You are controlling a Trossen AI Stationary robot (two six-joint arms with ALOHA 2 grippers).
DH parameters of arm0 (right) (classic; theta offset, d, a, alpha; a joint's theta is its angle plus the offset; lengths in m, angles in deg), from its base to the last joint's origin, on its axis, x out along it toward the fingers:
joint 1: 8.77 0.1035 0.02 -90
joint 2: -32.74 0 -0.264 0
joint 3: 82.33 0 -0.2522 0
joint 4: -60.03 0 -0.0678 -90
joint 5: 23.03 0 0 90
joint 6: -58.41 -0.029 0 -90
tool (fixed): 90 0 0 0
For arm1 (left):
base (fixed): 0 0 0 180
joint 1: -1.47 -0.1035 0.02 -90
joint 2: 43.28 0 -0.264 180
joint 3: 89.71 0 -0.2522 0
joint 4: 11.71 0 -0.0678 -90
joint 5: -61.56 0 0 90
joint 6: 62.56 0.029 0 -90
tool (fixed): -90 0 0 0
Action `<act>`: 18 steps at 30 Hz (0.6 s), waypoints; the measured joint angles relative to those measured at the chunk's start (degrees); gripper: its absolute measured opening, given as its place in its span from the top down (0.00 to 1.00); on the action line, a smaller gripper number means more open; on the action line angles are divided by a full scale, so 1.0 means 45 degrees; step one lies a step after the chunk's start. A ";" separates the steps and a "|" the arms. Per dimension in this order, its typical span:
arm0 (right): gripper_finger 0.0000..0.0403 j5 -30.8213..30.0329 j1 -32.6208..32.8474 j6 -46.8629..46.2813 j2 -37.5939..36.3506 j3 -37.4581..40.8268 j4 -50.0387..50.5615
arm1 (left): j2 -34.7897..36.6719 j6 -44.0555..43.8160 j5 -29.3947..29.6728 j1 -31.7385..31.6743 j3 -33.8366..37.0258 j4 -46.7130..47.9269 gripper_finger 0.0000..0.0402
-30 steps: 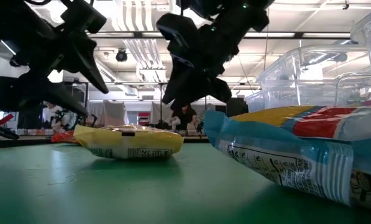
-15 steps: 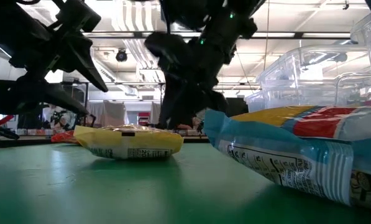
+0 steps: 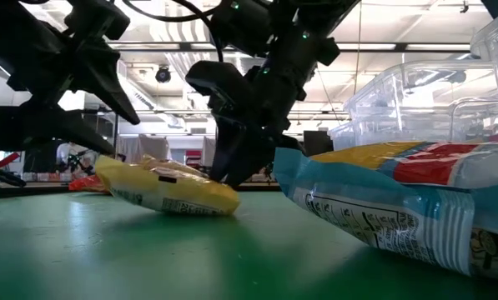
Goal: Sort Maruchan noodles
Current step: Put the center yellow noodle pack into the bottom transparent bin
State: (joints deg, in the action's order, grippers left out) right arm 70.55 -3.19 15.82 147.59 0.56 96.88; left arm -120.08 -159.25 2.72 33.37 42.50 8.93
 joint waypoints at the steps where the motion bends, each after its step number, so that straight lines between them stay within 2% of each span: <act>1: 0.76 0.0015 0.0000 0.0009 -0.0007 0.0000 0.0134 | 0.0005 0.0002 -0.0059 0.0000 0.0019 0.0000 0.52; 5: 0.76 0.0012 -0.0005 0.0226 -0.0024 0.0000 0.0630 | 0.0005 0.0009 0.0080 0.0024 0.0252 -0.0167 0.52; 11: 0.76 -0.0024 -0.0074 0.0618 0.0003 0.0033 0.1098 | -0.0041 0.0983 0.1033 0.0035 0.0811 -0.1534 0.52; 18: 0.76 -0.0124 -0.0170 0.0650 0.0126 0.0058 0.1266 | -0.0838 0.1382 0.1611 0.0015 0.1005 -0.3067 0.52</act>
State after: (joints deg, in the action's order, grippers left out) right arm 69.99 -3.95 18.74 148.16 0.82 102.58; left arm -123.85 -153.04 9.97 33.43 47.02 -4.88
